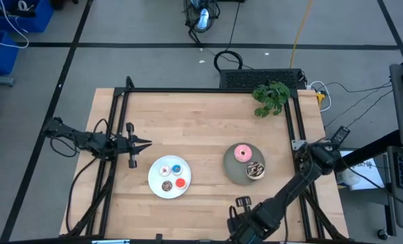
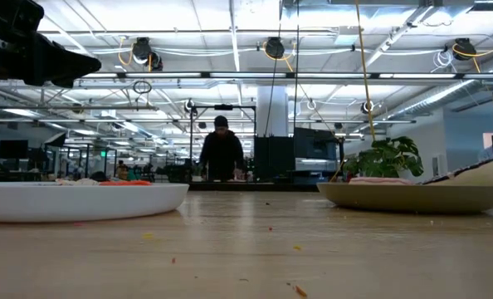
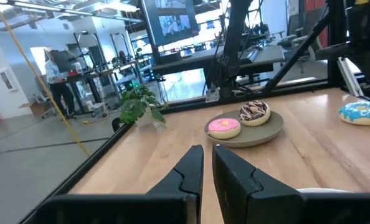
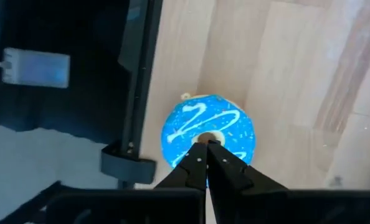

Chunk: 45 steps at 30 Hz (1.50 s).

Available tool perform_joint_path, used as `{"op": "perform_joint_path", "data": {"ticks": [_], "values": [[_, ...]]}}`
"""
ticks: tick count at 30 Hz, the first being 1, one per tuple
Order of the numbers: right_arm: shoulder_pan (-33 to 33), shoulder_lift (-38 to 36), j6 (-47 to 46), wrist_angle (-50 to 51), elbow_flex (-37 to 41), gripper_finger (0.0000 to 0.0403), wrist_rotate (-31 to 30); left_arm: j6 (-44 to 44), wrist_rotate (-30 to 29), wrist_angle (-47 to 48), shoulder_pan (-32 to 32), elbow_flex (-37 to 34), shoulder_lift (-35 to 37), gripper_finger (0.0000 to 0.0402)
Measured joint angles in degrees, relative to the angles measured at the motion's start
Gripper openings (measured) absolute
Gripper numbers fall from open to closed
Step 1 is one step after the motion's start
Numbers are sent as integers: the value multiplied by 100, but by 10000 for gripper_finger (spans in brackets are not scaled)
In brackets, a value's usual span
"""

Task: Pick & Place donuts
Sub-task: Put the large blue donut on the gray plate

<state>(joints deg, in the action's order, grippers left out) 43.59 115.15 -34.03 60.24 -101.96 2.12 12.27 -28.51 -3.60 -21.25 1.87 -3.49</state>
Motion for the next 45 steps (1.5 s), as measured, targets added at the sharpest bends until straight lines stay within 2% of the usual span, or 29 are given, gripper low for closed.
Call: {"op": "perform_joint_path", "data": {"ticks": [8, 15, 18, 27, 32, 37, 45], "values": [[46, -31, 198, 481, 84, 0, -945, 71, 0, -13, 0, 0, 0, 42], [-70, -30, 311, 58, 239, 6, -986, 216, 2, -9, 0, 0, 0, 42], [-74, -28, 214, 62, 383, 33, -946, 221, 2, -7, 0, 0, 2, 42], [52, -28, 568, -12, 761, 176, -762, 224, 2, -7, 1, 0, 0, 42], [47, -26, 434, -360, 957, 230, -489, 209, 2, -7, -1, 0, 2, 42], [49, -30, 440, -546, 1159, 248, -490, 158, 2, -8, 1, 0, 1, 42], [-22, -28, 568, -1198, 1753, 243, -484, 173, 2, -7, -1, 0, 2, 42]]}}
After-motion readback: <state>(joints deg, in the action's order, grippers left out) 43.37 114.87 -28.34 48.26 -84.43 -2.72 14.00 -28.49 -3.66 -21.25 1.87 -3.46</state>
